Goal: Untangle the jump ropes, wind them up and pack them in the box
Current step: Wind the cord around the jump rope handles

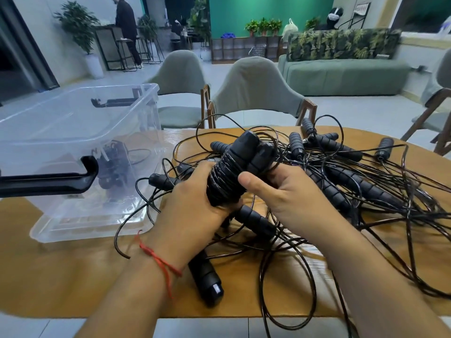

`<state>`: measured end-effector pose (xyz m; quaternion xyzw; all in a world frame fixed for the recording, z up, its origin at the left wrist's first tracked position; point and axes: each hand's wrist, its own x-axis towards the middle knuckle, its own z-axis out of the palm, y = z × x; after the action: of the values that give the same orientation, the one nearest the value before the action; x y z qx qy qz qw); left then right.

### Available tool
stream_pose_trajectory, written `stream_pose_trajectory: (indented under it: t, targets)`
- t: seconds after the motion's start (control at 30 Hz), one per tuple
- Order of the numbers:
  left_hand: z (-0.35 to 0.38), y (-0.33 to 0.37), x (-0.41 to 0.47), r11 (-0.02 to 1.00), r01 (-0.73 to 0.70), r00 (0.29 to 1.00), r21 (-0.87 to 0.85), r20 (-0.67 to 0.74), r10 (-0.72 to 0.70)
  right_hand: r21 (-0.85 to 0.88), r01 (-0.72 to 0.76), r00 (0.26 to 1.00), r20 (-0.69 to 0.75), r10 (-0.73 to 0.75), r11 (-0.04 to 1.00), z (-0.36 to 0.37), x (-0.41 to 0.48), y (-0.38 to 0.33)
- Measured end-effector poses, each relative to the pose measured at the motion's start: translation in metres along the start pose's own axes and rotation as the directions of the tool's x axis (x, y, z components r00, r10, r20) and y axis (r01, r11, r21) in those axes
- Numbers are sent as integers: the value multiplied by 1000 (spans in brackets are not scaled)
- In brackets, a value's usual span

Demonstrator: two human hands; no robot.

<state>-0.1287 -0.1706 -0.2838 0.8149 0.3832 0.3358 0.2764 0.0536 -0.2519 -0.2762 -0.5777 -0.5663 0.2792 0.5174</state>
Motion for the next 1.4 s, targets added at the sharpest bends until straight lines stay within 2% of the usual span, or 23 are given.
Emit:
stream_pose_trajectory:
  t: [0.17,0.3,0.4,0.5,0.6,0.7,0.83,0.93,0.97,1.07,1.2,1.33,1.4]
  targets:
    - [18,5,-10,974,-85,976,212,-181,124,72,-23,994,-108,30,997,14,0,-5]
    - [29,15,-16,947,-90,970,309,-188,154,222,16,980,-197,29,975,20,-3,-8]
    - [23,24,-16,992,-37,998,121,-41,42,238,30,981,-195,17,971,13,-3,-7]
    - [5,30,-11,989,90,982,-119,178,-68,253,20,993,-122,11,967,7,-4,-5]
    - [-12,32,-8,956,192,903,-223,422,-83,240,22,999,-52,-10,970,3,-5,-7]
    - [-22,29,-8,854,312,768,-417,640,32,248,28,999,25,-35,968,0,-6,-9]
    - [-23,18,-10,695,430,626,-576,745,229,381,-9,993,110,-36,925,-2,-10,-11]
    - [-17,17,-11,648,440,559,-621,755,344,418,-3,981,179,-79,908,-4,-11,-10]
    - [-15,19,-11,655,423,572,-626,745,343,406,5,975,199,-94,914,-5,-9,-9]
    - [-16,21,-10,707,333,689,-624,673,269,367,28,978,184,-102,930,-10,-5,-8]
    - [-26,23,-9,858,160,833,-488,534,149,222,118,984,102,-143,968,-19,-8,-13]
    - [-29,29,-8,918,99,892,-384,443,89,241,101,990,72,-122,965,-19,-11,-18]
    - [-24,27,-7,966,33,929,-255,365,65,198,89,993,65,-103,976,-16,-8,-17]
